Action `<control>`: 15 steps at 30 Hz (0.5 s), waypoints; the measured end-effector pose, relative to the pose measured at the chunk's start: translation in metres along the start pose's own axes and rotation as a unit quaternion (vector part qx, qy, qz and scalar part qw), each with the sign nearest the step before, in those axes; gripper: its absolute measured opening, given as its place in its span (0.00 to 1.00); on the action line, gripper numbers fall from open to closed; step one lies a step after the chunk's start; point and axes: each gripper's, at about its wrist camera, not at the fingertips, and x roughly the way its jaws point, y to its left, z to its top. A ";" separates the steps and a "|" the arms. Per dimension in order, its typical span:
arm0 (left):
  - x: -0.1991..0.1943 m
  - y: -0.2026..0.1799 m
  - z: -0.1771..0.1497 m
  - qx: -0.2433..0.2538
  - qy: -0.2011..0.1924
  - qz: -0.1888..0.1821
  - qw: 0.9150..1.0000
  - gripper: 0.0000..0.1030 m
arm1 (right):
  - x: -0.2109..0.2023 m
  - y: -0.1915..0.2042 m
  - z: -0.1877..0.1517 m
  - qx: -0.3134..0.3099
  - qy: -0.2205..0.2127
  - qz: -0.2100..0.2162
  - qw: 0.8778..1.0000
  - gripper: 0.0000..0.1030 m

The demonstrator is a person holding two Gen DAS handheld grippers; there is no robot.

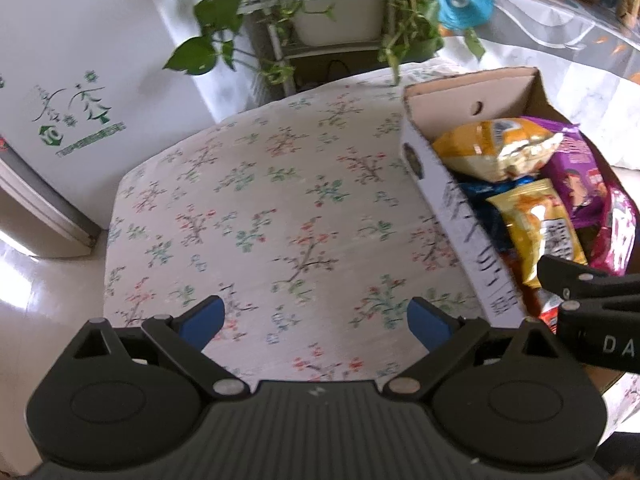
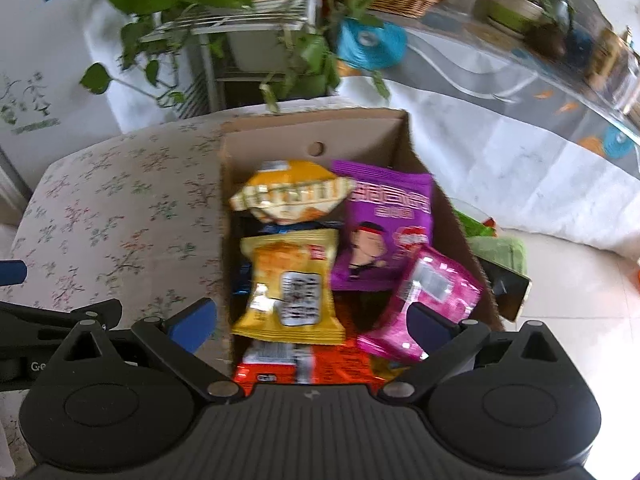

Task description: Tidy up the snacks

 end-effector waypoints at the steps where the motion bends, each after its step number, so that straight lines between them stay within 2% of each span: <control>1: -0.001 0.005 -0.002 0.000 -0.001 0.004 1.000 0.95 | 0.000 0.004 0.001 -0.005 -0.001 0.003 1.000 1.00; 11: -0.006 0.056 -0.019 0.002 0.004 0.038 0.999 0.94 | -0.004 0.059 0.001 -0.057 -0.012 0.028 0.998 1.00; 15: -0.007 0.078 -0.032 0.008 0.008 0.051 0.999 0.95 | -0.003 0.080 -0.004 -0.063 -0.005 0.055 0.997 1.00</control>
